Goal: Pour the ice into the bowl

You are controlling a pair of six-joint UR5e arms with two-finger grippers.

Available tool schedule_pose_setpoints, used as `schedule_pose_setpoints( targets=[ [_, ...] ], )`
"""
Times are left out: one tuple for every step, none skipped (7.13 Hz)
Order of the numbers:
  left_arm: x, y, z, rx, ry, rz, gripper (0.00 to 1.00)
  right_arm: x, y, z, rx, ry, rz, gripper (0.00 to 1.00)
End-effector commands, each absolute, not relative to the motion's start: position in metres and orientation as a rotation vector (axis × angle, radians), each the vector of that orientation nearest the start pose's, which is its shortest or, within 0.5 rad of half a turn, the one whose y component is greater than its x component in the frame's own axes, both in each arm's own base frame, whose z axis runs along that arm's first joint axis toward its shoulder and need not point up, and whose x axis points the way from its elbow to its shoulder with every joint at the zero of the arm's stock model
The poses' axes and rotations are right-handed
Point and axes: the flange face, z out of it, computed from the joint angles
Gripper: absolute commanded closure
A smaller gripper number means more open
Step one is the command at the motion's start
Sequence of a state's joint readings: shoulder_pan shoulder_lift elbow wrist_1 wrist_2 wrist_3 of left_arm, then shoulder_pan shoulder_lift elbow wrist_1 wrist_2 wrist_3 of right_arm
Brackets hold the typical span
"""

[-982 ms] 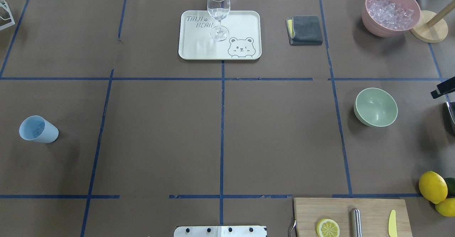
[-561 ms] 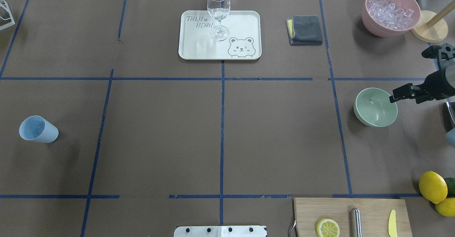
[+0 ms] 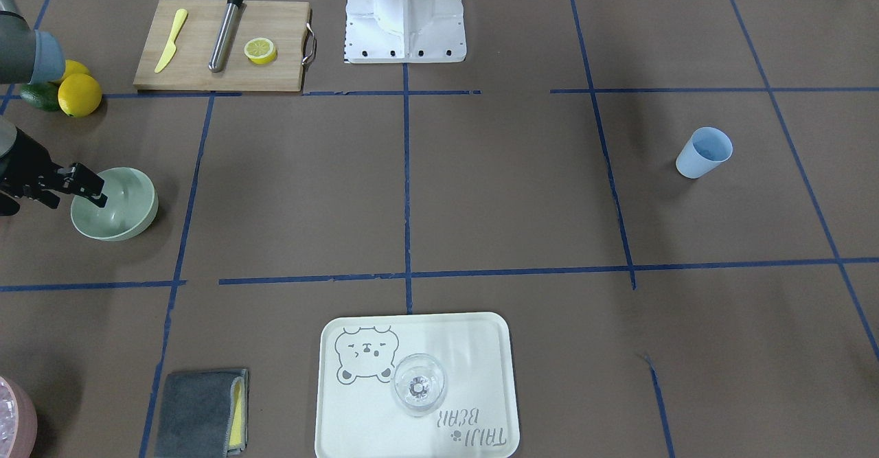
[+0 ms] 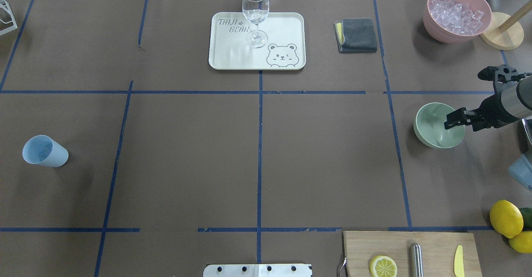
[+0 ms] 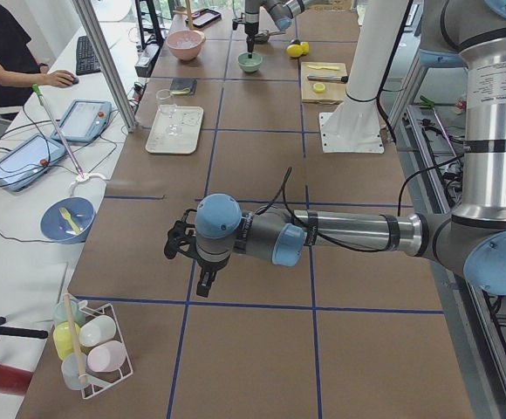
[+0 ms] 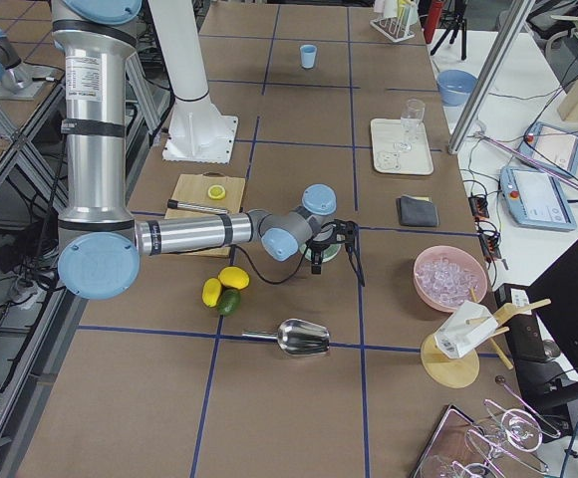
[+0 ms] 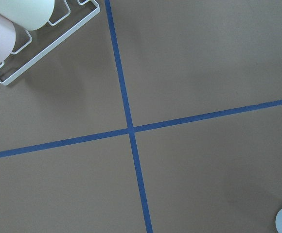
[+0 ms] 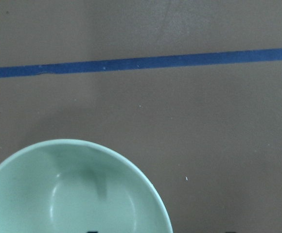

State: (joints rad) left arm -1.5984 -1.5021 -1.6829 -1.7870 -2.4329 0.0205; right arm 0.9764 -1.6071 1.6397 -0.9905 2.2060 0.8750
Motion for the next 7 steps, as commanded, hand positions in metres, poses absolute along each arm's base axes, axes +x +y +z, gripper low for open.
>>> schedule_pose_setpoints(
  targets=[
    [-0.071, -0.474, 0.604, 0.269, 0.851, 0.107, 0.00, -0.227, -0.458, 0.585, 0.024, -0.848, 0.056, 1.00],
    [-0.071, -0.474, 0.604, 0.269, 0.851, 0.107, 0.00, -0.227, -0.458, 0.585, 0.022, -0.848, 0.061, 1.00],
    [-0.071, -0.474, 0.603, 0.270, 0.851, 0.108, 0.00, -0.227, -0.459, 0.575, 0.034, -0.861, 0.056, 1.00],
    [-0.071, -0.474, 0.603, 0.270, 0.851, 0.108, 0.00, -0.225, -0.457, 0.543, 0.074, -0.898, 0.038, 1.00],
    [-0.071, -0.473, 0.600, 0.276, 0.850, 0.111, 0.00, -0.224, -0.454, 0.508, 0.116, -0.933, 0.020, 1.00],
    [-0.071, -0.473, 0.600, 0.277, 0.850, 0.112, 0.00, -0.239, -0.453, 0.469, 0.114, -0.987, 0.057, 1.00],
    [-0.071, -0.473, 0.599, 0.279, 0.851, 0.114, 0.00, -0.298, -0.453, 0.413, 0.065, -1.062, 0.100, 1.00]
  ],
)
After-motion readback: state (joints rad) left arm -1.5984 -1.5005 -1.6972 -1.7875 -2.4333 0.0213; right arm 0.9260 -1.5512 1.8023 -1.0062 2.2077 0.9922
